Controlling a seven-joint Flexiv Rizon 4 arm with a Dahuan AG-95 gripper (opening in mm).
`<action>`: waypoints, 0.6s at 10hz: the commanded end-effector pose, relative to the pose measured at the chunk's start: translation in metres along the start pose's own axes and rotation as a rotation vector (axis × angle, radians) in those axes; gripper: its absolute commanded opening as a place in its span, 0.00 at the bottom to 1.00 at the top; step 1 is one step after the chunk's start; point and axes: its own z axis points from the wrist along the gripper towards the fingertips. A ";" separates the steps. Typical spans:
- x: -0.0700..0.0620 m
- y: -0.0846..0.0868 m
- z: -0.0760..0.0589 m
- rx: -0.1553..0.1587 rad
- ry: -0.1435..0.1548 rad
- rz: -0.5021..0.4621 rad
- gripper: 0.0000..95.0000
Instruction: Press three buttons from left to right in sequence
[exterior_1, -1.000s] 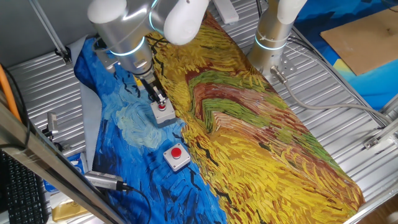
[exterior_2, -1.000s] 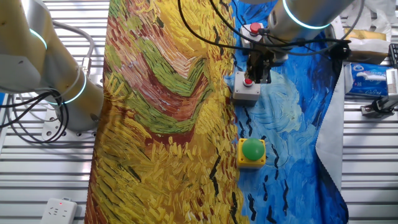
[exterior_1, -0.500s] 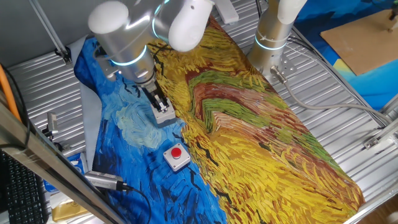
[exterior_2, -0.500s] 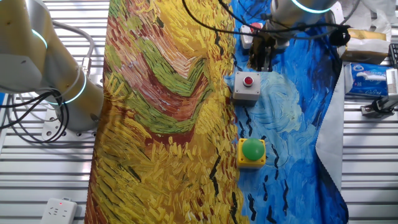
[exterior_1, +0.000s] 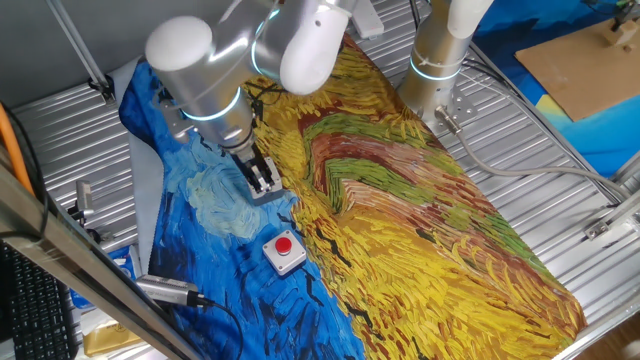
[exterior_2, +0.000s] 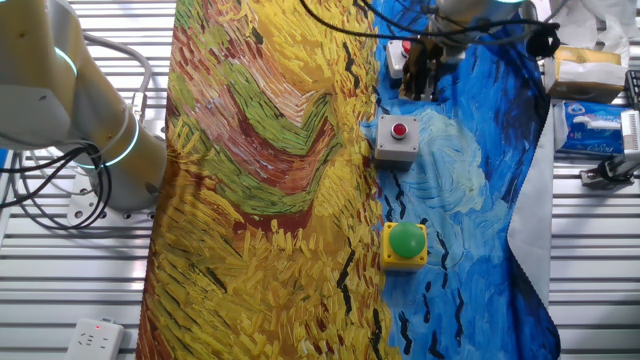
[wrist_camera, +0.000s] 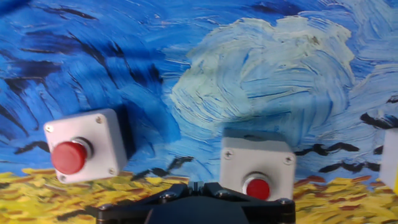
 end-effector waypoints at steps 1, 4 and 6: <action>-0.001 0.008 -0.001 -0.002 0.001 0.014 0.00; -0.007 0.026 0.002 0.000 0.001 0.042 0.00; -0.010 0.041 0.004 0.001 -0.001 0.063 0.00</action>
